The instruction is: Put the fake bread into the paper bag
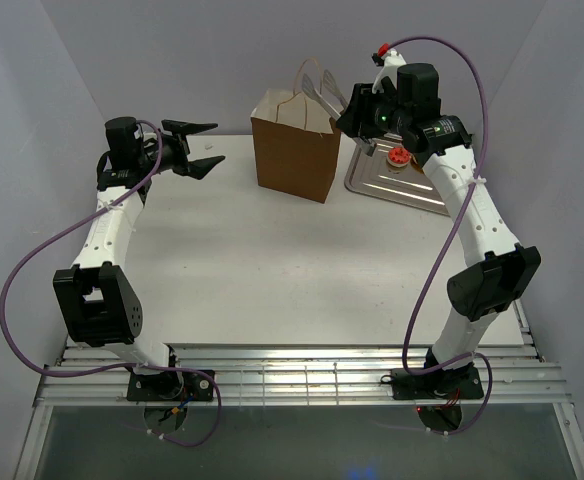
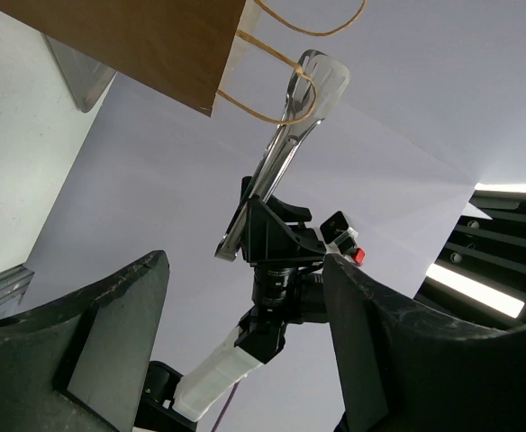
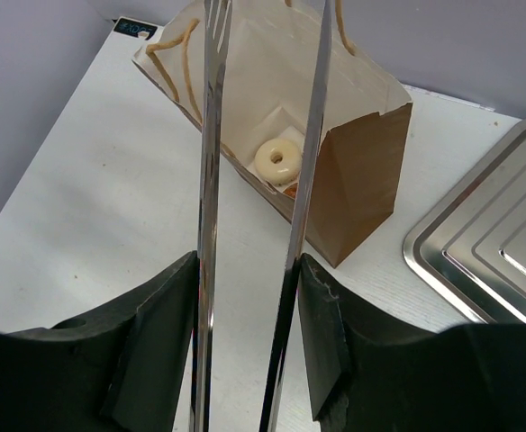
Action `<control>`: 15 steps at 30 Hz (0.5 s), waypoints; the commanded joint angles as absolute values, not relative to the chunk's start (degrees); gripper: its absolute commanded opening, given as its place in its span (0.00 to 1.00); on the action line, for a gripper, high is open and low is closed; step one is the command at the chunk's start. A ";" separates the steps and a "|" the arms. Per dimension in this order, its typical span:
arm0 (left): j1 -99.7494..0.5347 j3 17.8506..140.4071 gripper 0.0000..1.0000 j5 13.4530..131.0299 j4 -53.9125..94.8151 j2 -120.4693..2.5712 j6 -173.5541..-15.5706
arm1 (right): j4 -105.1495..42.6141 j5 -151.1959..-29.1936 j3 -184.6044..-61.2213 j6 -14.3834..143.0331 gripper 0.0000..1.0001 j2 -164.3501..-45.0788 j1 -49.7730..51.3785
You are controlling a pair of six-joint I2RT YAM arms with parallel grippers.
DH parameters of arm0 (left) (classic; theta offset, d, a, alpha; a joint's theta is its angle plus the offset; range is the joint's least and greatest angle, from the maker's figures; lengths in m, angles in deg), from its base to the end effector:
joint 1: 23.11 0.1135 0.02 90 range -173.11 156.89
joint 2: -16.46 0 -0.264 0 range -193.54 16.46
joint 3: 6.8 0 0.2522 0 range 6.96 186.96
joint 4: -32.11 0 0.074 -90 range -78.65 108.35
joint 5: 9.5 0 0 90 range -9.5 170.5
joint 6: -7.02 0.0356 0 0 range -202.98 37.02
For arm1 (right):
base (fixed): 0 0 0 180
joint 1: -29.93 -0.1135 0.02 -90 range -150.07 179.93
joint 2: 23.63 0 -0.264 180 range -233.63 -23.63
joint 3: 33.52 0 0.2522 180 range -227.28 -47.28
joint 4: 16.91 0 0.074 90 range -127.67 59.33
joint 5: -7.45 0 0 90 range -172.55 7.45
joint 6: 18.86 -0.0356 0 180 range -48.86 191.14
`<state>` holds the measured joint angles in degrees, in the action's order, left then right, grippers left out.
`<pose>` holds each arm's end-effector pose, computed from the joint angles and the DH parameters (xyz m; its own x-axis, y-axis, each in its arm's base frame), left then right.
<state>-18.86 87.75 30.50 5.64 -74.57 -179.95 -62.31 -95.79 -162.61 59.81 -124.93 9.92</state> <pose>0.3667 -0.0001 0.3552 -0.6038 -0.6847 0.4082 -0.4656 -0.1128 -0.8778 0.3716 0.1440 0.4571 -0.3845 0.0635 -0.9210 -0.4719 0.8439 0.2552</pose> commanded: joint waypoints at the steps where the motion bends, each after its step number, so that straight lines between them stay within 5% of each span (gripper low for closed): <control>1: -19.15 89.23 0.79 30.05 6.92 -73.54 -180.10 | -60.99 -93.72 -166.11 60.16 0.52 -122.42 9.63; 15: -19.50 87.82 0.79 29.26 9.38 -73.98 -181.68 | -61.08 -87.66 -167.08 55.76 0.51 -119.09 13.04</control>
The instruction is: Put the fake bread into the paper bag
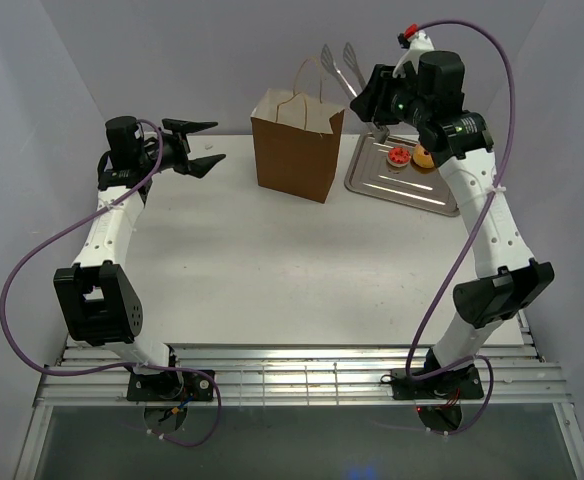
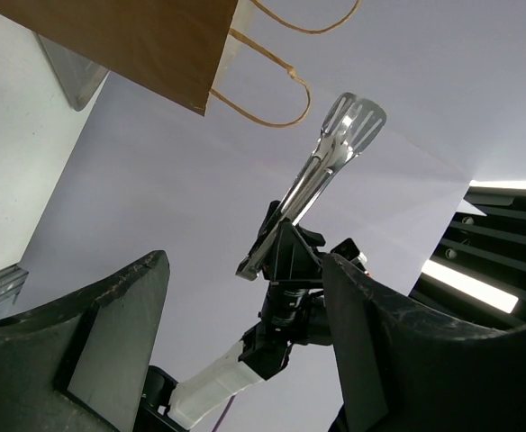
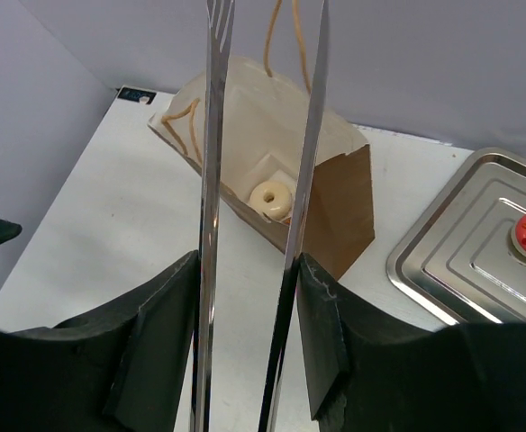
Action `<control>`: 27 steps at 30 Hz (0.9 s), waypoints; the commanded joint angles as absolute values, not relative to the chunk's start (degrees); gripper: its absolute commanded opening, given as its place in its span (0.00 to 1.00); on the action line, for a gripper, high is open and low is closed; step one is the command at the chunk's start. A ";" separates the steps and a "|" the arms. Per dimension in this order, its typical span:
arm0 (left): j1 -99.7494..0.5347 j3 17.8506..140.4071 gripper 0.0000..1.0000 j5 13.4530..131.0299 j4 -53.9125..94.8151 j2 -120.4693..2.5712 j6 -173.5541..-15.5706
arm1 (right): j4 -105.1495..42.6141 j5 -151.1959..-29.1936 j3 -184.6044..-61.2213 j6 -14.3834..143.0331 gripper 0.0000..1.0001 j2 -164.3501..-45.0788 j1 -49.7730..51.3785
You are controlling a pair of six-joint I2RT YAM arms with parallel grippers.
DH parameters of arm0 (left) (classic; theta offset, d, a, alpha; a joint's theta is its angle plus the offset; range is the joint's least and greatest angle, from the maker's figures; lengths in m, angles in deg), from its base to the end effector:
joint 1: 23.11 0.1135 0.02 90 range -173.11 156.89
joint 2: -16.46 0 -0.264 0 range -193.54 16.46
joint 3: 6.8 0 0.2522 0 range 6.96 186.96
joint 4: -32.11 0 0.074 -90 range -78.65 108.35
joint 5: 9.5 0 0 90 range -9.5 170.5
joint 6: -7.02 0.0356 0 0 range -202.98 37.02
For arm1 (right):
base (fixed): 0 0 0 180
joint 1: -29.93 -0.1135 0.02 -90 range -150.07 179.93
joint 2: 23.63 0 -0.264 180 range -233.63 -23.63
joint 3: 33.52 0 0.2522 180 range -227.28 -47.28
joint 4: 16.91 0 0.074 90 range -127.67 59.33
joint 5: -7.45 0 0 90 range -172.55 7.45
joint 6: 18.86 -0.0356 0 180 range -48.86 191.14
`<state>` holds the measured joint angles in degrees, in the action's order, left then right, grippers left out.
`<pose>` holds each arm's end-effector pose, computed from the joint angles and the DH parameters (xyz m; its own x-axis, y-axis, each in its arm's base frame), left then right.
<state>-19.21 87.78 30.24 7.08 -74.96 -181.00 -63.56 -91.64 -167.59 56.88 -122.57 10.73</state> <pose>0.3692 -0.0023 0.3553 -0.6101 -0.6761 0.4131 -0.4613 -0.1208 -0.8790 0.3516 0.1284 0.4976 -0.2988 0.1535 -0.9419 -0.4100 0.8706 0.2719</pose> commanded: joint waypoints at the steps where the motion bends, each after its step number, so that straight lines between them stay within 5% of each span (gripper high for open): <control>1: -19.50 87.21 0.79 29.18 9.90 -73.81 -182.21 | -61.08 -87.22 -165.42 54.71 0.51 -118.73 13.75; 13: -19.50 85.10 0.78 28.91 12.99 -73.02 -184.41 | -68.81 -86.95 -163.37 45.13 0.52 -124.43 25.79; 27: -19.15 80.96 0.78 29.53 15.89 -70.91 -186.08 | -75.06 -83.61 -166.72 44.77 0.57 -137.62 27.29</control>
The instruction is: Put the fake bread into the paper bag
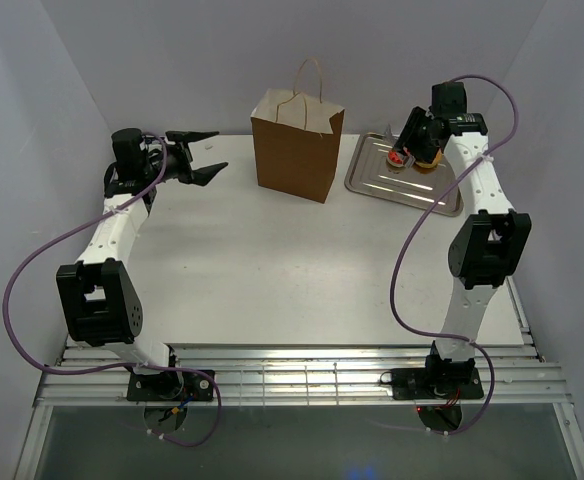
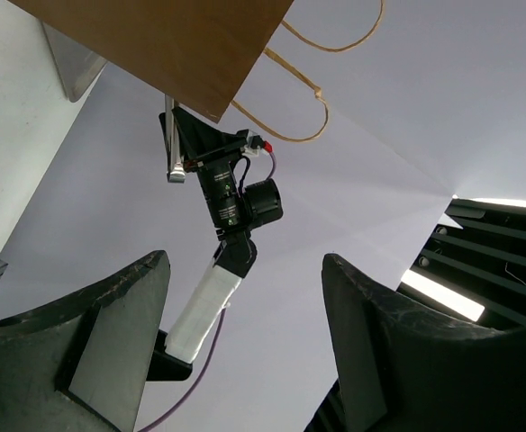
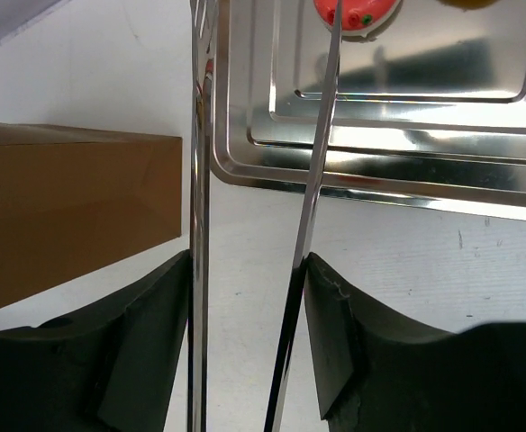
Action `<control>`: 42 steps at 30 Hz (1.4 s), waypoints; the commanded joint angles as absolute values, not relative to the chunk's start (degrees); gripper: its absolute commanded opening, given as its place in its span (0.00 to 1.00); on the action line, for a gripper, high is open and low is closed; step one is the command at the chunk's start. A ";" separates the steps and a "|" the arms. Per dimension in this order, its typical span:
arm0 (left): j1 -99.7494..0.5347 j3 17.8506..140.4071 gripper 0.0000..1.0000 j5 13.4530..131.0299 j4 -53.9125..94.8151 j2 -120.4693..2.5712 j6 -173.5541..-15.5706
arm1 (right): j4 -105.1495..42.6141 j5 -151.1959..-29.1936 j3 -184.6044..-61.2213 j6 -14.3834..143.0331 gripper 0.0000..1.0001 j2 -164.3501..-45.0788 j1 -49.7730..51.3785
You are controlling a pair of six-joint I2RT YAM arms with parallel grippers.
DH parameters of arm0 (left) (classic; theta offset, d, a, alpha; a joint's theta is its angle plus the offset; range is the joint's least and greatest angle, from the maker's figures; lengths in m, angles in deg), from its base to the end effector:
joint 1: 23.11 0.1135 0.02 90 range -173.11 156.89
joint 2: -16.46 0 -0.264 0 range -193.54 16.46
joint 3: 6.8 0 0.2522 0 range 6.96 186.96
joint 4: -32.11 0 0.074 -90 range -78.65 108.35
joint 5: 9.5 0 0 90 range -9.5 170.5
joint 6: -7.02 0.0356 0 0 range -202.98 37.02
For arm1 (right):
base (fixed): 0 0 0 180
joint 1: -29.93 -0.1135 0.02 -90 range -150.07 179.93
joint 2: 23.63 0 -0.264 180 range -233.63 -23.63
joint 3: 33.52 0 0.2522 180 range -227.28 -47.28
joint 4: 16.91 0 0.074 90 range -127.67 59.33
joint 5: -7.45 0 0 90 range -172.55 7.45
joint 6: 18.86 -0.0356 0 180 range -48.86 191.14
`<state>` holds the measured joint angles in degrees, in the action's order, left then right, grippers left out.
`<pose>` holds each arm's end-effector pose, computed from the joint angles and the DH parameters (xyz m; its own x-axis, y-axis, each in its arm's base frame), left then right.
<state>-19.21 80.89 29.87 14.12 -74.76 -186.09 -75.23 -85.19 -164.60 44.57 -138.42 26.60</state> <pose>0.3682 -0.0025 0.3265 -0.5738 -0.6583 0.4872 -0.5094 -0.1789 -0.8417 0.4533 0.0280 0.3506 -0.6390 0.4104 -0.6506 0.2165 0.9075 0.3598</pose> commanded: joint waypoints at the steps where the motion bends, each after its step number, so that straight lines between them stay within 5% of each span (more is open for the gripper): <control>1: -19.07 81.05 0.78 29.61 15.89 -70.99 -185.90 | -75.23 -83.43 -166.81 44.95 0.57 -138.41 27.38; 42: -19.06 85.80 0.81 30.40 11.49 -73.89 -181.77 | -75.94 -80.44 -170.77 49.43 0.62 -149.05 26.68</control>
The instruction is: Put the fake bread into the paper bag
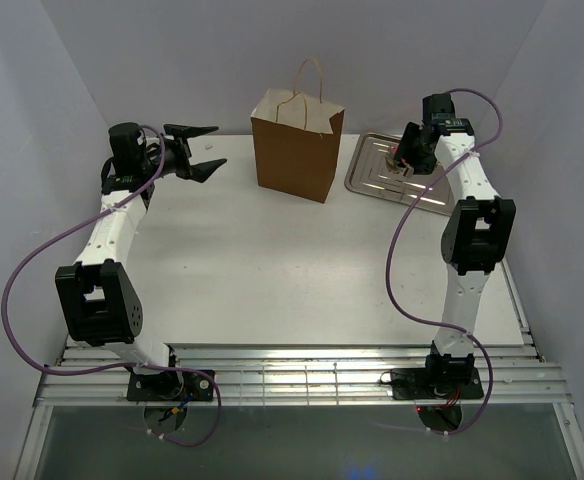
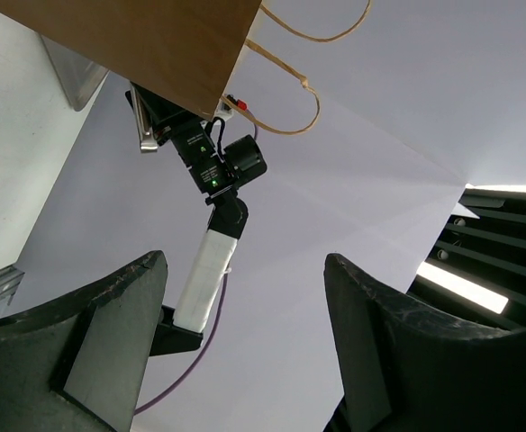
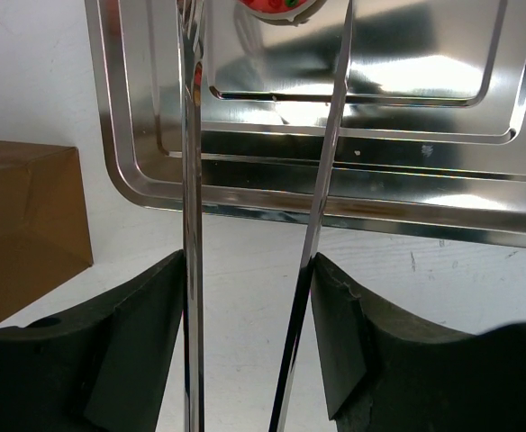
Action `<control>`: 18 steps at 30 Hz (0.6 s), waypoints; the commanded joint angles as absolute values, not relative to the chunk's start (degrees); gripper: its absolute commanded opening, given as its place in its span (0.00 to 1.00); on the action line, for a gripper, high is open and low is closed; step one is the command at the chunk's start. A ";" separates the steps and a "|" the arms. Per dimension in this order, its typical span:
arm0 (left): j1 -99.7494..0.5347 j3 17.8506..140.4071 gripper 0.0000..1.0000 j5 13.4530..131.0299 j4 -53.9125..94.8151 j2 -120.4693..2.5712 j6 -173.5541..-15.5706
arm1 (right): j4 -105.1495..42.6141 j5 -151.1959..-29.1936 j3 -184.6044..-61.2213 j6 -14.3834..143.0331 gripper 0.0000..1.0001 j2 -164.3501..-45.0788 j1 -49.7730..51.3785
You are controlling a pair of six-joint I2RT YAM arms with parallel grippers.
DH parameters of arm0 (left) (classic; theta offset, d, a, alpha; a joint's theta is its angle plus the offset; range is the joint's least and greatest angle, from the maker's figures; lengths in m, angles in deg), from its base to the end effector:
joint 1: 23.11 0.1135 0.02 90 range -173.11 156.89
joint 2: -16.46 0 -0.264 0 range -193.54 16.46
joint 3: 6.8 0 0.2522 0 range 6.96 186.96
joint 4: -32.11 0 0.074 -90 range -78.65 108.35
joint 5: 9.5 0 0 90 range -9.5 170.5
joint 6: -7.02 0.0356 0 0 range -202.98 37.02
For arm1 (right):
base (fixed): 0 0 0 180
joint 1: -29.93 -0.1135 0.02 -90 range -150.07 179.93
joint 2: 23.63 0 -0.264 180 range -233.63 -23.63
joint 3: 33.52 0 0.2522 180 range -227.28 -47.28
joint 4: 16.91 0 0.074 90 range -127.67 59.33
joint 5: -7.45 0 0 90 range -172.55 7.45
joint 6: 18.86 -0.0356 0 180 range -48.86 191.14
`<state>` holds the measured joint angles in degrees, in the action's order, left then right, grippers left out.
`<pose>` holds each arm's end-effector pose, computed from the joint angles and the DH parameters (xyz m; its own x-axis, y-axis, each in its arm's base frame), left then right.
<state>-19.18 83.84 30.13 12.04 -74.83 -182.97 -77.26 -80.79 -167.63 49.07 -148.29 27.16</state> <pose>0.3696 -0.0021 0.3404 -0.6035 -0.6711 0.4306 -0.4647 -0.1428 -0.8739 0.4875 0.0225 0.2870 -0.7292 0.3407 -0.5934 0.2644 0.9402 0.2149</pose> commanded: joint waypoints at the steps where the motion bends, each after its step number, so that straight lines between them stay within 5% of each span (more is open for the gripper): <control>1: -19.06 85.88 0.81 30.41 11.32 -73.89 -181.77 | -75.94 -80.44 -170.68 49.43 0.62 -149.23 26.68; 18: -19.15 86.15 0.81 31.02 10.53 -73.89 -181.07 | -74.71 -80.44 -174.63 50.40 0.61 -154.41 26.41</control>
